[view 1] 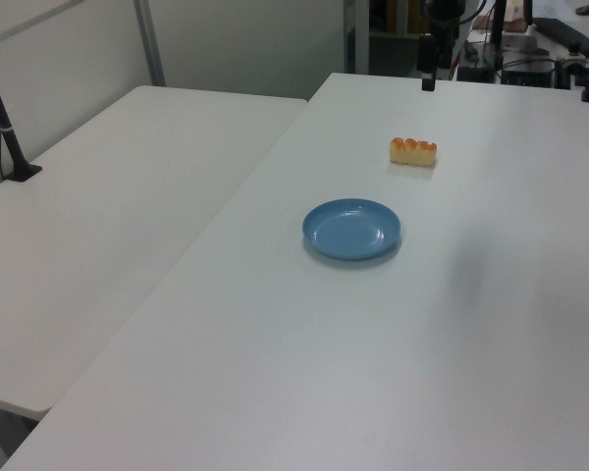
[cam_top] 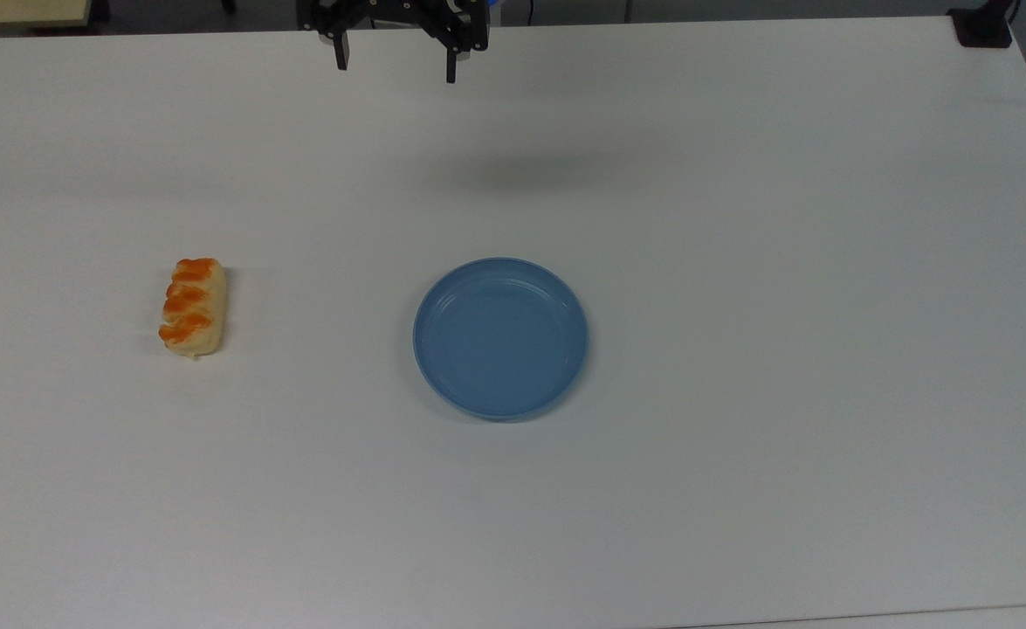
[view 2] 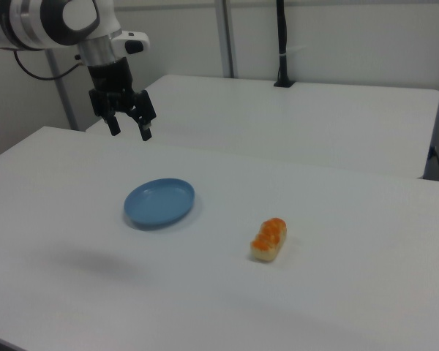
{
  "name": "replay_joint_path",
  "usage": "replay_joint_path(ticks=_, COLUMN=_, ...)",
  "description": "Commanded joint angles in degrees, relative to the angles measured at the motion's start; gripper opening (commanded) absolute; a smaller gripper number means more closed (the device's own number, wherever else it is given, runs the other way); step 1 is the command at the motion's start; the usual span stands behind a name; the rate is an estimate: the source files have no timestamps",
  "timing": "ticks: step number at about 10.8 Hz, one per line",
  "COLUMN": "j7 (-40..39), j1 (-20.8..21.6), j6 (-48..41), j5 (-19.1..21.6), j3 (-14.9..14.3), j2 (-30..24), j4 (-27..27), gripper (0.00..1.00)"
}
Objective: Put the bread onto the plate
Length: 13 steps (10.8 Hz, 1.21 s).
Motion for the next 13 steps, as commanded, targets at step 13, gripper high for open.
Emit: replay_joint_path(ticks=13, j7=-8.2, j1=-7.6, j6=3.3, j5=1.1, j3=-0.8, j2=2.9, j4=-0.9, gripper=1.00)
